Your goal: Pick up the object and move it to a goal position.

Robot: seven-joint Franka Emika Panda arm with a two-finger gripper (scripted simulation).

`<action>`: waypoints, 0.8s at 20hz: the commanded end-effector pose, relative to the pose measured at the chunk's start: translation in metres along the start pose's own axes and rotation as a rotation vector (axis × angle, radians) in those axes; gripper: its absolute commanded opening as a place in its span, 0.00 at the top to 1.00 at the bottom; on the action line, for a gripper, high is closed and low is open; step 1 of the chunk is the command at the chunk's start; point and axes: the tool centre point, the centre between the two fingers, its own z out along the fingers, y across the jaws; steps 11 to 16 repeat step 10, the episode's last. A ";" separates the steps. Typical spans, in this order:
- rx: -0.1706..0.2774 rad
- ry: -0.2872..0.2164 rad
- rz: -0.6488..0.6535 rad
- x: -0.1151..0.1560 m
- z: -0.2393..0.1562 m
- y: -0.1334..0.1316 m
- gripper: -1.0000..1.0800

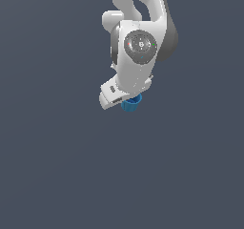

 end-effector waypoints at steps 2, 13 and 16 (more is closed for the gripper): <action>0.000 0.000 0.000 -0.005 -0.022 -0.005 1.00; 0.000 0.000 0.001 -0.009 -0.041 -0.009 1.00; 0.000 0.000 0.001 -0.009 -0.041 -0.009 1.00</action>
